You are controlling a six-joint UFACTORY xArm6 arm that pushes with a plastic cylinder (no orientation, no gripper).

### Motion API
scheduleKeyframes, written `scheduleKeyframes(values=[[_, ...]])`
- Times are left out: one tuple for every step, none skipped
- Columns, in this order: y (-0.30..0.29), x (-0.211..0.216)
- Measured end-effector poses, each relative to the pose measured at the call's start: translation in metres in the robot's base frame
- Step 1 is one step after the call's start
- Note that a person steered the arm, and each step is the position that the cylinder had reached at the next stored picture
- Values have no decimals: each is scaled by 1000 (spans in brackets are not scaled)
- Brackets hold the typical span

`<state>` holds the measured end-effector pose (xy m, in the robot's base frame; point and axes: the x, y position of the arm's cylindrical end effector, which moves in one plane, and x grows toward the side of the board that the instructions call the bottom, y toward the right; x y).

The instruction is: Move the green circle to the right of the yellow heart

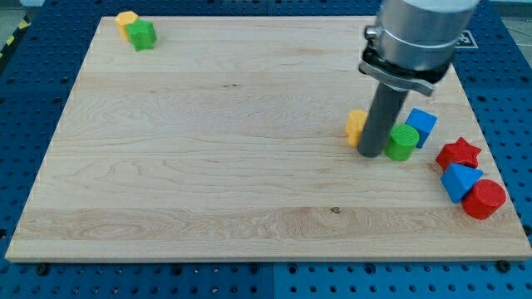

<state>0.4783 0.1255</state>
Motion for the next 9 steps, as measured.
scheduleKeyframes(values=[[-23, -31], [-32, -46], [-24, -40], [-23, 1], [7, 39], [51, 37], [54, 13], [49, -21], [33, -53]])
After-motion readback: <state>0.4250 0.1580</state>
